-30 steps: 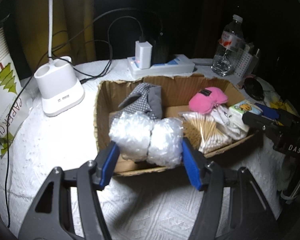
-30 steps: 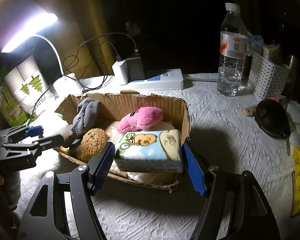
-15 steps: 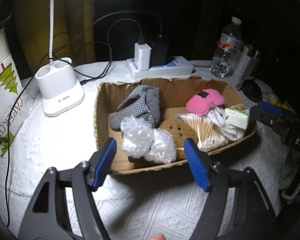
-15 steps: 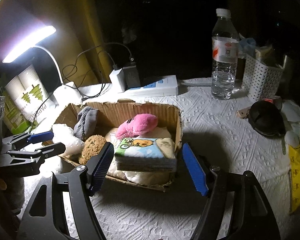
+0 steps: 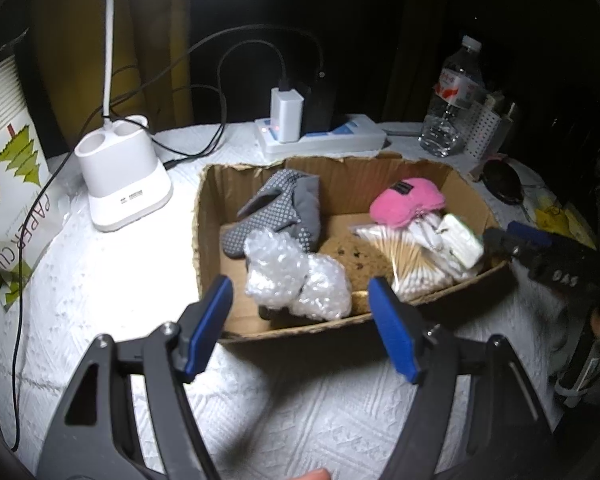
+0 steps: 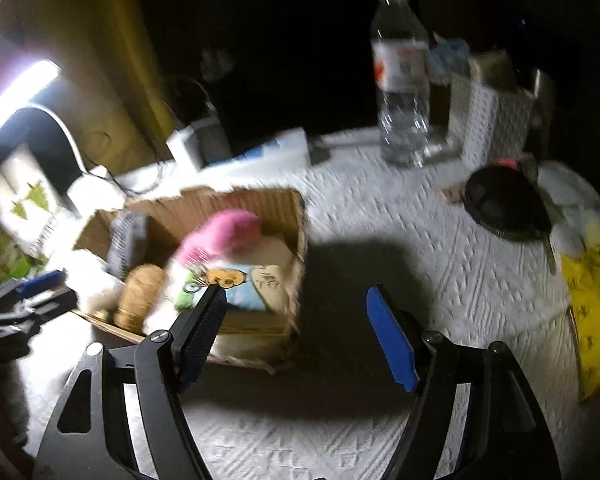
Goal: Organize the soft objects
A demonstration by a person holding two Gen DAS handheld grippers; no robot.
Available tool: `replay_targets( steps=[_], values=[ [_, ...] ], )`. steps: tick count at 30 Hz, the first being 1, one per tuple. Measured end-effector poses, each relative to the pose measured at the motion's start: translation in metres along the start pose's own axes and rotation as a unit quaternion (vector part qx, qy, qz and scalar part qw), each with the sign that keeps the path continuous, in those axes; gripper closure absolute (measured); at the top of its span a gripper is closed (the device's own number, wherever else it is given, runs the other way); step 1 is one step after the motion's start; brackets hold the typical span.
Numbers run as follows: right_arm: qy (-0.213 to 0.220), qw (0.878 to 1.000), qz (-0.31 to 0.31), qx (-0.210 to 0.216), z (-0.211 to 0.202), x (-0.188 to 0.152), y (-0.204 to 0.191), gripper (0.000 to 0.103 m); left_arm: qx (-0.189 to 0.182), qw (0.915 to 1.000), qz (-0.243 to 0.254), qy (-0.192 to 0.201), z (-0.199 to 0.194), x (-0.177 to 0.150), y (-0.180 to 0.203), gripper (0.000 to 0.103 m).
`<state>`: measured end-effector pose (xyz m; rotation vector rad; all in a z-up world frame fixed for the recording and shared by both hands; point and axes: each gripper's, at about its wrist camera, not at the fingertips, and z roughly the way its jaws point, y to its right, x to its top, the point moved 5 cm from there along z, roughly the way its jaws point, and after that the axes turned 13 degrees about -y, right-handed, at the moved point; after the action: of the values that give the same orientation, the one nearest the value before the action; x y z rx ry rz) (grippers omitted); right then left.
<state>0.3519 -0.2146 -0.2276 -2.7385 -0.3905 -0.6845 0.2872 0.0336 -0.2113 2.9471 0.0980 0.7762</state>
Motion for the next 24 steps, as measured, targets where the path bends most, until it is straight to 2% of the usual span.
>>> replay_targets(
  steps=[2,8,24],
  values=[
    [-0.011,1.000,0.004,-0.001,0.008,-0.004,0.003,0.027,0.001,1.0000,-0.001,-0.002,0.002,0.000,0.000,0.031],
    [-0.008,1.000,0.004,-0.005,0.007,-0.007,0.004,0.027,0.000,1.0000,0.002,-0.002,0.002,0.000,0.001,0.031],
    [0.020,1.000,-0.014,0.003,-0.030,-0.015,-0.016,0.027,-0.005,0.9996,0.004,0.027,-0.033,-0.011,0.006,0.031]
  ],
)
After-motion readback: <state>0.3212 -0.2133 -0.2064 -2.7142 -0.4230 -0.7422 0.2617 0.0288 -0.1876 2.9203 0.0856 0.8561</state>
